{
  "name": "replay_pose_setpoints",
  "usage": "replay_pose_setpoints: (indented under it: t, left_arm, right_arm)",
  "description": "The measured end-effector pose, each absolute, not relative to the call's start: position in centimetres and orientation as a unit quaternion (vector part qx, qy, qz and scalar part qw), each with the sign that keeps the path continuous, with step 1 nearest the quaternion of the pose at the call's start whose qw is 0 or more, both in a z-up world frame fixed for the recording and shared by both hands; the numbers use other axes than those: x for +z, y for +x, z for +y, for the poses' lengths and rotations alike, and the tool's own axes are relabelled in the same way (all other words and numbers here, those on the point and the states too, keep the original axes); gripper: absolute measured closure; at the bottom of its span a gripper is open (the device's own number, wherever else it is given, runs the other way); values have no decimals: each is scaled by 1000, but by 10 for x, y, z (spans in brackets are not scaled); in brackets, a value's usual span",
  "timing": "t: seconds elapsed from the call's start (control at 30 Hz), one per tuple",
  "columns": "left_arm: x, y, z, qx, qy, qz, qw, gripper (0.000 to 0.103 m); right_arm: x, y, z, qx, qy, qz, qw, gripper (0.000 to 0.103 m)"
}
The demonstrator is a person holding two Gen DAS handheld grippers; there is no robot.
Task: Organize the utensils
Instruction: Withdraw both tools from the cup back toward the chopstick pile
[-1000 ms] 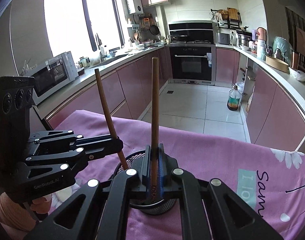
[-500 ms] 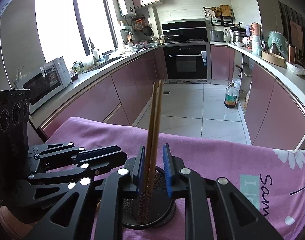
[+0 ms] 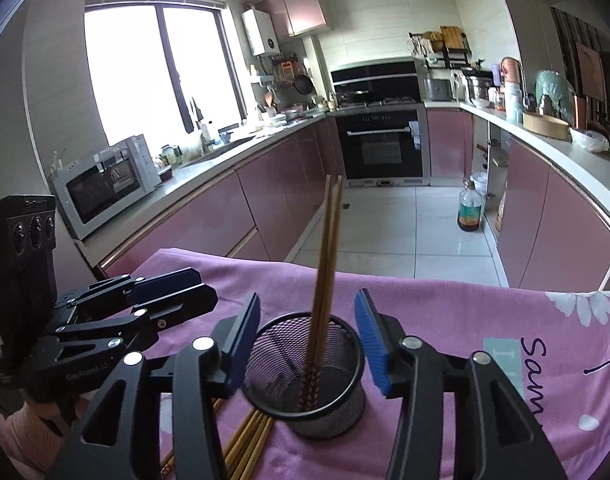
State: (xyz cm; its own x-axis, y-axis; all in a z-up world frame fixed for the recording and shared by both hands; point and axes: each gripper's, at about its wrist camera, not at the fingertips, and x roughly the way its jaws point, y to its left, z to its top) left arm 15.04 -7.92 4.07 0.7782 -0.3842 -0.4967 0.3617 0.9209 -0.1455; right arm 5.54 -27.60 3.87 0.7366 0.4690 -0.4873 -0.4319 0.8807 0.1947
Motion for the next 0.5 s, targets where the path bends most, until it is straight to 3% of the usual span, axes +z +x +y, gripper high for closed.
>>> replay_pose_setpoints:
  t: [0.27, 0.5]
  left_arm:
    - [32, 104, -51, -170, 1, 250, 953, 45]
    - [-9, 76, -23, -141, 11, 290, 946, 41]
  right_arm:
    - [36, 1, -269, 285, 14, 249, 926, 22]
    - [-18, -9, -250, 276, -8, 337, 900, 20]
